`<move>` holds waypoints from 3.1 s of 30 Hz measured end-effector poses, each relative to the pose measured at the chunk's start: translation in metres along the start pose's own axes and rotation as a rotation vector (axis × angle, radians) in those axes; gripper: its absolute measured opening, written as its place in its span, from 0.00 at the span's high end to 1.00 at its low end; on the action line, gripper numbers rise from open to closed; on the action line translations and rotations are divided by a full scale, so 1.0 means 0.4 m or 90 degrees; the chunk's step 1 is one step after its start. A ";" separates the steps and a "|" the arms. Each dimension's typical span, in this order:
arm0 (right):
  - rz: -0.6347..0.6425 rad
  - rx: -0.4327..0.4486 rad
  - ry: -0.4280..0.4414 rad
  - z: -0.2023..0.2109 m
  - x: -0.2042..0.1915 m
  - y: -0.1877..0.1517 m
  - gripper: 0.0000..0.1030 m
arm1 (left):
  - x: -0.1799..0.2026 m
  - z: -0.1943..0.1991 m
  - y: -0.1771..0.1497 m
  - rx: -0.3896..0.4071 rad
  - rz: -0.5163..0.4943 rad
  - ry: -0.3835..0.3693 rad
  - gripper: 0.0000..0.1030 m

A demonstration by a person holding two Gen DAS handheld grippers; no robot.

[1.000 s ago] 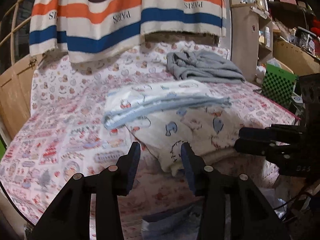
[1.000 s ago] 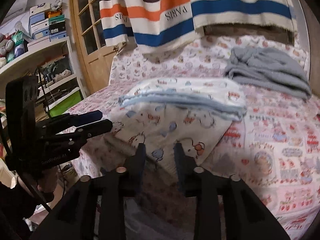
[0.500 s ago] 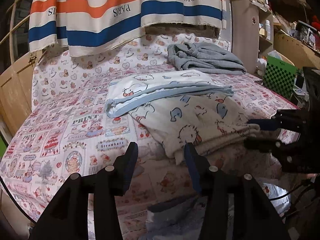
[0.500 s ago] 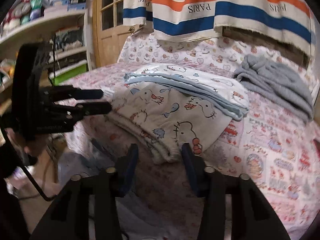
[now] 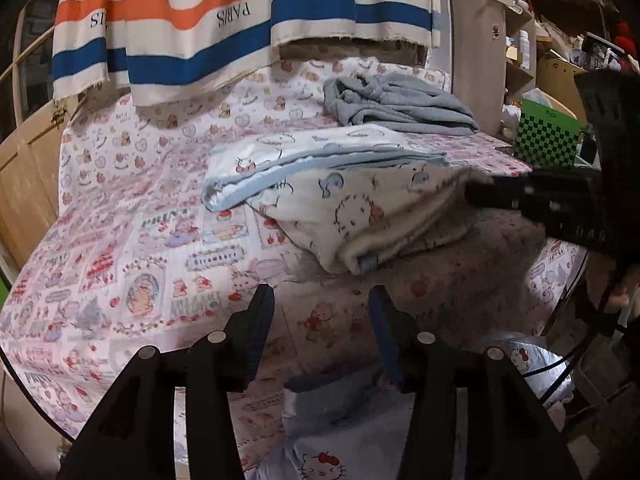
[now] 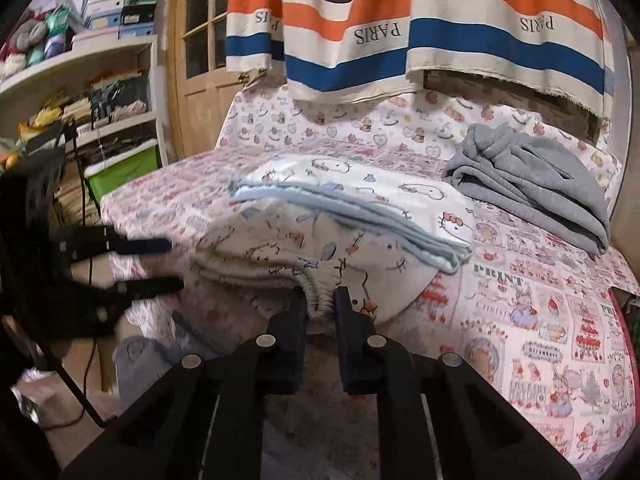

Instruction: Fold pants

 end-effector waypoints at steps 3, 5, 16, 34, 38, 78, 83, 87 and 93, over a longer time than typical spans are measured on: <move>0.010 0.011 -0.012 0.001 0.003 0.025 0.87 | 0.006 -0.011 0.017 0.010 -0.013 0.012 0.54; 0.015 0.016 -0.012 0.005 0.002 0.039 0.87 | 0.014 -0.017 0.032 0.022 -0.031 0.023 0.54; 0.031 0.033 -0.014 0.015 0.006 0.068 0.87 | 0.027 -0.055 0.066 0.028 -0.035 -0.005 0.66; 0.020 0.078 -0.040 -0.020 0.062 0.199 0.88 | -0.085 -0.084 0.279 0.026 0.025 -0.046 0.90; -0.017 0.069 -0.040 -0.086 0.124 0.291 0.89 | -0.134 -0.135 0.374 0.021 0.036 -0.045 0.90; -0.143 -0.030 -0.002 -0.118 0.275 0.186 0.77 | -0.238 -0.306 0.360 -0.047 0.084 -0.143 0.88; -0.112 -0.063 -0.010 -0.126 0.246 0.138 0.78 | -0.241 -0.201 0.315 -0.019 0.069 -0.144 0.88; -0.127 -0.085 -0.021 -0.158 0.263 0.137 0.79 | -0.212 -0.200 0.261 -0.066 0.049 -0.152 0.88; -0.138 -0.096 -0.030 -0.195 0.277 0.136 0.79 | -0.215 -0.243 0.240 -0.087 0.058 -0.135 0.88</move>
Point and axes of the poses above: each gripper's, at about its wrist camera, not at the fingertips, and z roughly against the way its jaws point, x to its right, y to its top, the point moved 1 cm from there along -z, roughly the way its jaws point, and after that the axes turned 4 degrees about -z, right-handed, at the moved point
